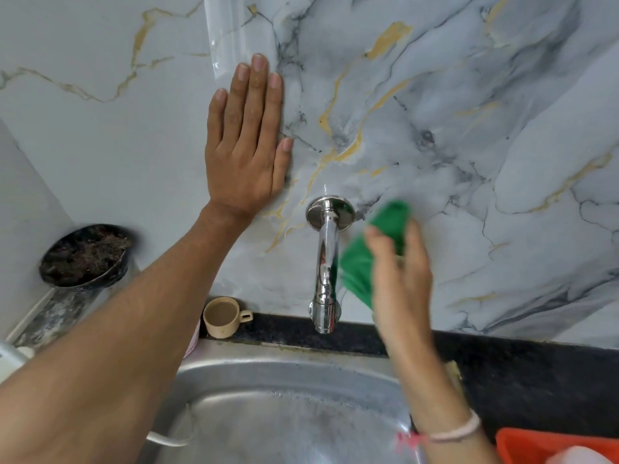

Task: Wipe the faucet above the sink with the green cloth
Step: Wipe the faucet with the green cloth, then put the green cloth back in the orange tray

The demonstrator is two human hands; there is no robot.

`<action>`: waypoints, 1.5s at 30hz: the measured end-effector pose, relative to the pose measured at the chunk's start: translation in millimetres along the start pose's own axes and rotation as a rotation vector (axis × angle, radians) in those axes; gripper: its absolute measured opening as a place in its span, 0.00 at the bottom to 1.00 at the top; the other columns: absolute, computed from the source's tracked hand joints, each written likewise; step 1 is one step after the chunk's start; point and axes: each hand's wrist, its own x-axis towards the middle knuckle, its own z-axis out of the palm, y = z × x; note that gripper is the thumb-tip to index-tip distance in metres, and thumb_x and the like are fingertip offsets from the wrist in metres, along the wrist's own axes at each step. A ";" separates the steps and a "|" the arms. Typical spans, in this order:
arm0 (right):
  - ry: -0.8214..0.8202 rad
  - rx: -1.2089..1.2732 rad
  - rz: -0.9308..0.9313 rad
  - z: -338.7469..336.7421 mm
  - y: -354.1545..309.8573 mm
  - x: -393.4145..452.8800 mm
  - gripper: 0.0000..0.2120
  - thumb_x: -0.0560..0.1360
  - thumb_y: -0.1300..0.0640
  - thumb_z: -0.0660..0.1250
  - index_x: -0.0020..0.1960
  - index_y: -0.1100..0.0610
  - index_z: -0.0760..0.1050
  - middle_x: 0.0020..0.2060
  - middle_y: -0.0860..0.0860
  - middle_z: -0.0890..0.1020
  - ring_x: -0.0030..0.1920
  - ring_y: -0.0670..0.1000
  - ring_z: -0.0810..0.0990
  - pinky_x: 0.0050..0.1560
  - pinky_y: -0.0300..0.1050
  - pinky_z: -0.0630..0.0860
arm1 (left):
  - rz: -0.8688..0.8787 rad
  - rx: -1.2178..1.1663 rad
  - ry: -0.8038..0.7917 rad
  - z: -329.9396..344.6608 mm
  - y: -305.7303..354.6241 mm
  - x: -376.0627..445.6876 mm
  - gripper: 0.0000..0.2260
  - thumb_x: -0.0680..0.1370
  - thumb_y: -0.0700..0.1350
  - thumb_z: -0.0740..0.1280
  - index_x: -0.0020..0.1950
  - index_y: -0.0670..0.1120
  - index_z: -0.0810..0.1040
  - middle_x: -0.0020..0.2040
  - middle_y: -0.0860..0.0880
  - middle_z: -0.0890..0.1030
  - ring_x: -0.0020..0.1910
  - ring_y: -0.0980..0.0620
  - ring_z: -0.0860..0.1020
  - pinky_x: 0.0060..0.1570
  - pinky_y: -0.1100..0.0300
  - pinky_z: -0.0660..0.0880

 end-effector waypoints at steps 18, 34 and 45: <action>-0.427 -0.627 -0.190 -38.3 71.4 -145.6 0.41 0.60 0.64 0.79 0.71 0.47 0.76 0.78 0.53 0.71 0.76 0.54 0.73 0.65 0.45 0.81 | -0.185 -0.343 -0.537 -131.3 20.6 -0.2 0.27 0.88 0.53 0.53 0.83 0.40 0.60 0.84 0.38 0.58 0.83 0.42 0.60 0.82 0.46 0.62; -0.363 0.431 1.158 -343.4 62.0 -183.9 0.33 0.72 0.33 0.70 0.64 0.58 0.84 0.60 0.63 0.87 0.61 0.66 0.85 0.60 0.74 0.78 | -1.407 -1.277 -1.473 -394.4 334.7 -105.1 0.07 0.80 0.37 0.72 0.54 0.34 0.79 0.50 0.38 0.83 0.50 0.42 0.82 0.60 0.36 0.81; -0.264 -0.853 0.670 -460.0 116.6 -214.9 0.30 0.80 0.34 0.61 0.42 0.61 0.79 0.40 0.59 0.85 0.46 0.63 0.85 0.42 0.52 0.76 | -1.139 -0.891 -1.673 -433.4 480.5 -149.1 0.16 0.78 0.47 0.75 0.61 0.39 0.82 0.57 0.41 0.85 0.57 0.42 0.84 0.59 0.46 0.82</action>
